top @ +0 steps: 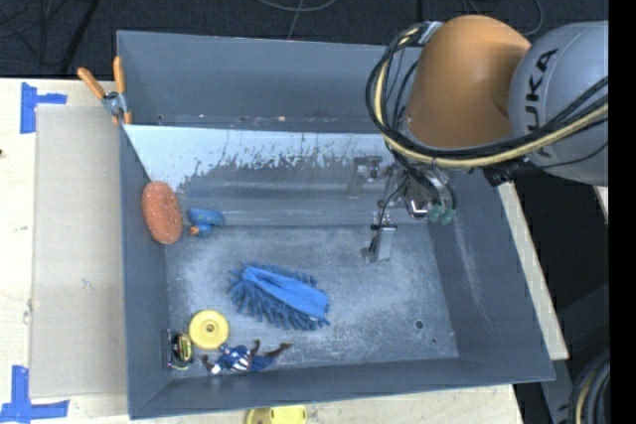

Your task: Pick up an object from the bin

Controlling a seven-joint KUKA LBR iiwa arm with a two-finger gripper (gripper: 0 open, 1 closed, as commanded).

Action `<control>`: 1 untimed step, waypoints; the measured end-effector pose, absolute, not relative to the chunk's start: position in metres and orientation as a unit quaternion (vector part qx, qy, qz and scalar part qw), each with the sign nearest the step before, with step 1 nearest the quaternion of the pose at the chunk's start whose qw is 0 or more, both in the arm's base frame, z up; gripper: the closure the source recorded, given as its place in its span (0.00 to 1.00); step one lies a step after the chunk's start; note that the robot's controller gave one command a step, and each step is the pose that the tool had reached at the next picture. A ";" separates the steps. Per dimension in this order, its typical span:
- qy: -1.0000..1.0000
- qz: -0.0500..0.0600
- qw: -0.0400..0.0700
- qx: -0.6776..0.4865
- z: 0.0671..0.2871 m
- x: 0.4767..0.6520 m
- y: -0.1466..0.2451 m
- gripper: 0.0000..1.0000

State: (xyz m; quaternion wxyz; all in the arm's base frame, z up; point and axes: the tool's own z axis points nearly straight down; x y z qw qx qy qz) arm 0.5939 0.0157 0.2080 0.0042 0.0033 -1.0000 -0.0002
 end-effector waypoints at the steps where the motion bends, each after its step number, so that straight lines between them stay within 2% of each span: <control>1: -1.000 0.000 0.000 0.003 0.213 0.595 0.016 0.00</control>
Offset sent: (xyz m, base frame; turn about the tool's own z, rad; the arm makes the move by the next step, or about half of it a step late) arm -0.0321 0.0595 -0.0480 -0.0666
